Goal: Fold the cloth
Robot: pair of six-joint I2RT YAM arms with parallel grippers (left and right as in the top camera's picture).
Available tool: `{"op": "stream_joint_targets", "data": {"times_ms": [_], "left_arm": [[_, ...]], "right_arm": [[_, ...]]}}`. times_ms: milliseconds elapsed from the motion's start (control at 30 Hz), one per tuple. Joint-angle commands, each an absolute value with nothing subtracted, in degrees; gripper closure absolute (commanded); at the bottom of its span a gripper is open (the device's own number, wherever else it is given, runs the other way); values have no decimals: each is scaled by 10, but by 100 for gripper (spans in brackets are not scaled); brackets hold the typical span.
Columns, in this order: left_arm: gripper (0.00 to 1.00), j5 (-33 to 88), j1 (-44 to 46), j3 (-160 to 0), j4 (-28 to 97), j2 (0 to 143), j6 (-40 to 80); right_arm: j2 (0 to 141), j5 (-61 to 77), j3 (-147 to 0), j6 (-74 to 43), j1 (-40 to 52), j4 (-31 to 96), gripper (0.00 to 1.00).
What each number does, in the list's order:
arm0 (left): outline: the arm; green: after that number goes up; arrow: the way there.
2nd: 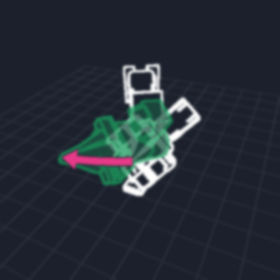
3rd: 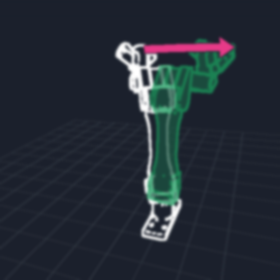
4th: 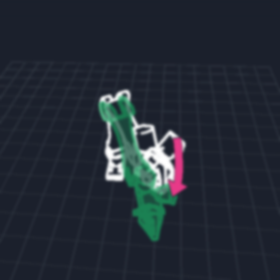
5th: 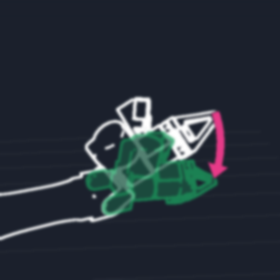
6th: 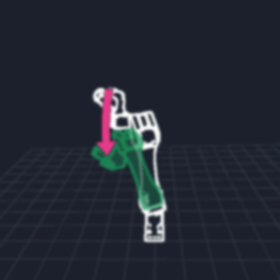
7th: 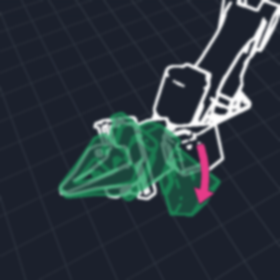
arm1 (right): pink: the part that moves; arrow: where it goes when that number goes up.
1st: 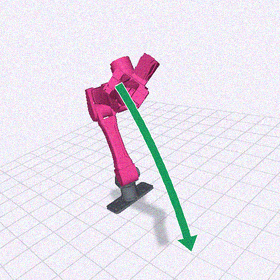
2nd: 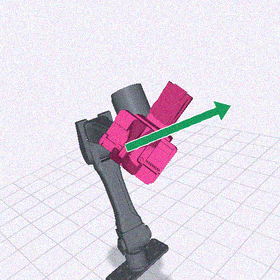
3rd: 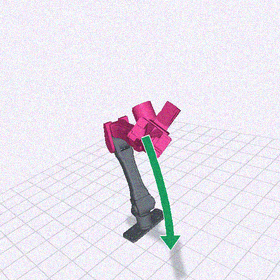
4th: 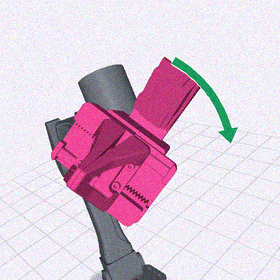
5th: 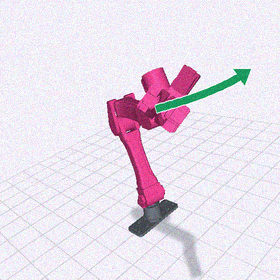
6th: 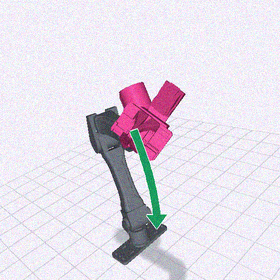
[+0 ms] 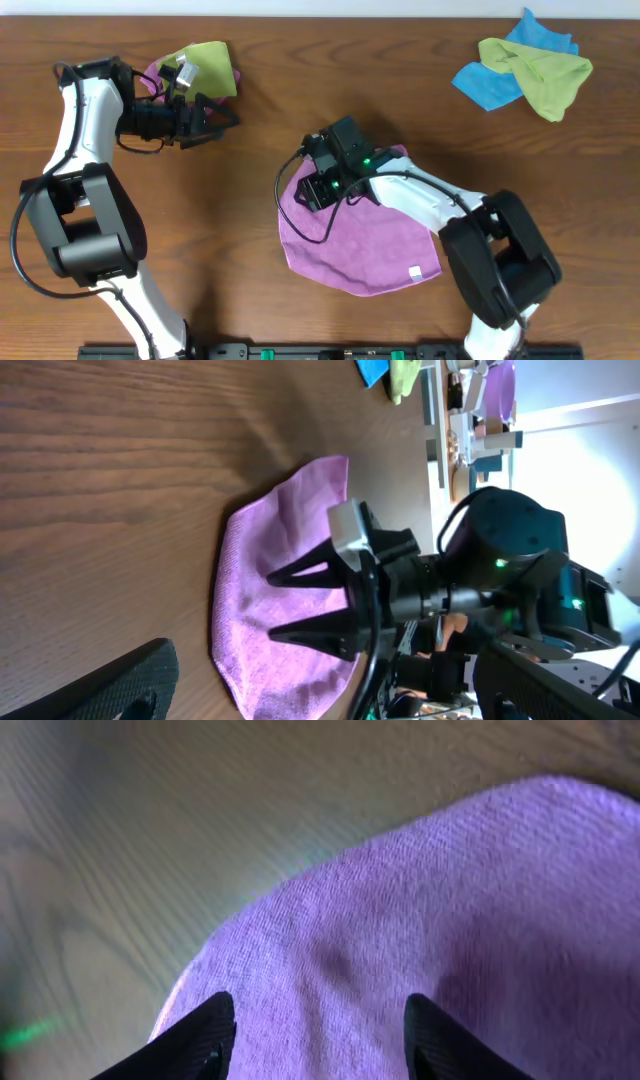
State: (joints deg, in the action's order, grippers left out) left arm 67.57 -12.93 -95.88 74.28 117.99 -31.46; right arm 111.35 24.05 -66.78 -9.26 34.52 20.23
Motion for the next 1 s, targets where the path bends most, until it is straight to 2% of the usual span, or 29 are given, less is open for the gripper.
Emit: {"op": "stream_joint_targets", "data": {"times_ms": [0, 233, 600, 667, 900, 967], "left_arm": [[5, 689, -132, -970, 742, 1183, -312], [5, 689, -132, -970, 742, 1183, -312], [5, 689, -132, -970, 740, 1183, -312], [5, 689, -132, -970, 741, 1183, -312], [5, 689, -132, -970, 740, 1183, -312], [5, 691, -132, -970, 740, 1183, -312]], "right_arm": [[1149, 253, -666, -109, 346, 190, 48], [1186, 254, -666, -118, 346, 155, 51], [1233, 144, -667, -118, 336, 16, 55], [1239, 122, -668, -118, 330, -11, 51], [1258, 91, -697, -118, 286, -60, 51], [1253, 124, -711, -117, 276, -56, 43]]}}
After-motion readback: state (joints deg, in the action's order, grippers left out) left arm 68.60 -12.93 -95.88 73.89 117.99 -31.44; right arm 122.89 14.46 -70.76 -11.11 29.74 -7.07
